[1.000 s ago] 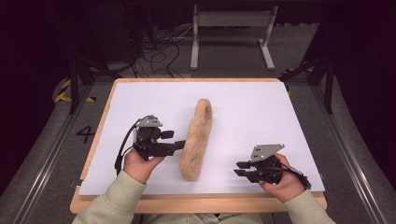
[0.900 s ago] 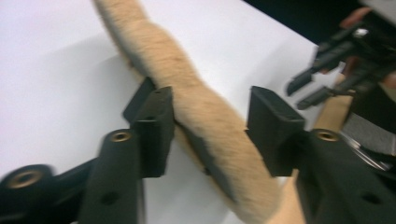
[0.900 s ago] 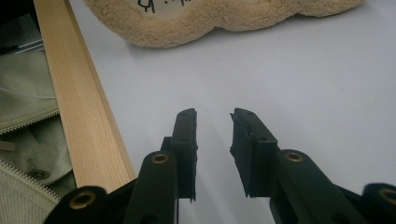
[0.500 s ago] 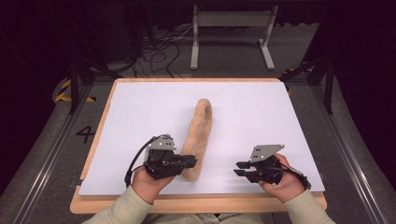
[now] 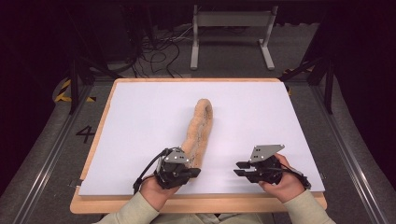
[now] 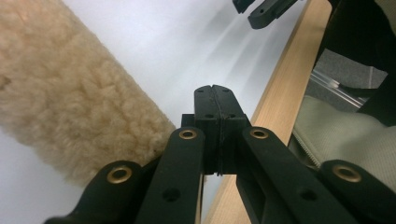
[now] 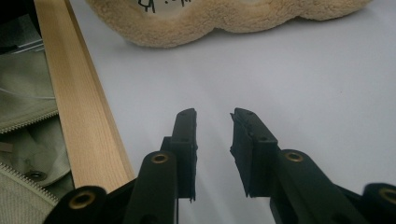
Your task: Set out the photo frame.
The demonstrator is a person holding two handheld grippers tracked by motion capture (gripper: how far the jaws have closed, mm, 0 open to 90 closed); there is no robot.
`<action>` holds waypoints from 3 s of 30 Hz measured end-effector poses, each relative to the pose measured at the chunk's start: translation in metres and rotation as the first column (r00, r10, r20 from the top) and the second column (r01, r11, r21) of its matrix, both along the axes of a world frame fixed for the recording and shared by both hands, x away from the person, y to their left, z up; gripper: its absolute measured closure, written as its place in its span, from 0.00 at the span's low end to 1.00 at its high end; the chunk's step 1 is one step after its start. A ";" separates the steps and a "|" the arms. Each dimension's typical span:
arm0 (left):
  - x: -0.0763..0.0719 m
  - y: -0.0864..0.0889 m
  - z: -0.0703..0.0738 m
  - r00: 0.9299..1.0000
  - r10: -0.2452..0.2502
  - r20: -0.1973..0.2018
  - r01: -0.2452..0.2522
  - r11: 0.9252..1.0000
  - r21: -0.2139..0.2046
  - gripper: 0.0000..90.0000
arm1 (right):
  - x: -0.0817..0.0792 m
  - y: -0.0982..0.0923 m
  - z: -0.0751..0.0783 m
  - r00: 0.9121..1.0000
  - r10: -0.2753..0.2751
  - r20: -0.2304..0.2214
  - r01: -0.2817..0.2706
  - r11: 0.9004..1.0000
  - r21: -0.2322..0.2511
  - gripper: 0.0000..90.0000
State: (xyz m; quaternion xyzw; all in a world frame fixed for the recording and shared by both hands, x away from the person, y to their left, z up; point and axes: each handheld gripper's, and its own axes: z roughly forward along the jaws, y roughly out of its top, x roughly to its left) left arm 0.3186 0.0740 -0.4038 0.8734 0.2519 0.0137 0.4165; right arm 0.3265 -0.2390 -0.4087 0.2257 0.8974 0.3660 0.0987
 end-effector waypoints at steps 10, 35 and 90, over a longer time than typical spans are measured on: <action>0.007 0.017 0.004 0.998 0.065 0.010 -0.065 0.998 0.004 1.00 | 0.001 0.000 0.000 1.000 0.002 -0.004 -0.002 1.000 0.002 0.78; 0.007 0.061 0.032 0.981 0.175 0.088 -0.167 0.982 -0.092 0.62 | 0.004 -0.003 0.001 1.000 -0.010 0.019 0.009 1.000 0.014 0.73; 0.021 0.070 -0.026 0.955 0.291 -0.066 -0.289 0.957 0.030 0.45 | 0.196 0.043 -0.008 0.996 -0.092 -0.012 0.093 0.987 0.128 0.39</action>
